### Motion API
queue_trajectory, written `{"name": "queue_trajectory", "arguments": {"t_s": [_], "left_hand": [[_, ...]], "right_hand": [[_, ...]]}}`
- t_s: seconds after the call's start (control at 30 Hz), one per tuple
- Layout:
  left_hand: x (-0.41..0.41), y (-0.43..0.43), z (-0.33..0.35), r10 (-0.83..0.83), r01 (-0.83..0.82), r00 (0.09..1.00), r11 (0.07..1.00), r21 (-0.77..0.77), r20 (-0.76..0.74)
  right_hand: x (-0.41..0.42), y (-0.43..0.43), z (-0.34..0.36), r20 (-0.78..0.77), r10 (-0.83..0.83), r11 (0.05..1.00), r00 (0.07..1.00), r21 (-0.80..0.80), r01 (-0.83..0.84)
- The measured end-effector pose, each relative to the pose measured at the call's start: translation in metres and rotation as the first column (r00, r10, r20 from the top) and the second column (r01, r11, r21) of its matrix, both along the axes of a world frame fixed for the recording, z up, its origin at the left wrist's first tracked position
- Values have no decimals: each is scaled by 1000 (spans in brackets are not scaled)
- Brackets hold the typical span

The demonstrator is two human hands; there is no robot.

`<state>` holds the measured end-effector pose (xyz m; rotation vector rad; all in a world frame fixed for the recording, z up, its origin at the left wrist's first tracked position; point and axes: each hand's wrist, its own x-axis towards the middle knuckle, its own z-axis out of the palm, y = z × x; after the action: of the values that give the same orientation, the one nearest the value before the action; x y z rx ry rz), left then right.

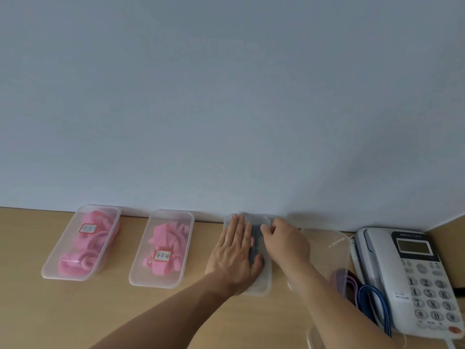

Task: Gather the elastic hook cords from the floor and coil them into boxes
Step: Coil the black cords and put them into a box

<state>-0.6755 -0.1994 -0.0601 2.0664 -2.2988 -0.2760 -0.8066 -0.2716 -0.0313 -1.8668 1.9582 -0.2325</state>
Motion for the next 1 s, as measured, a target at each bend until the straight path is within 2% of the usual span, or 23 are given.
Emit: {"name": "queue_trajectory", "arguments": {"t_s": [0.07, 0.23, 0.37, 0.73, 1.0], "left_hand": [[1, 0, 1, 6, -6, 1000, 1000, 15, 0], [2, 8, 6, -6, 5, 1000, 999, 50, 17], [2, 11, 11, -15, 10, 998, 997, 71, 65], [6, 5, 7, -75, 73, 997, 995, 65, 27], [10, 4, 0, -77, 77, 997, 996, 41, 6]], "right_hand": [[-2, -3, 2, -15, 18, 1000, 1000, -3, -18], [3, -11, 2, 153, -64, 994, 986, 101, 49], [10, -16, -1, 230, -139, 978, 963, 187, 97], [15, -18, 3, 344, -221, 952, 913, 278, 126], [24, -6, 8, 274, -214, 960, 938, 237, 149]]}}
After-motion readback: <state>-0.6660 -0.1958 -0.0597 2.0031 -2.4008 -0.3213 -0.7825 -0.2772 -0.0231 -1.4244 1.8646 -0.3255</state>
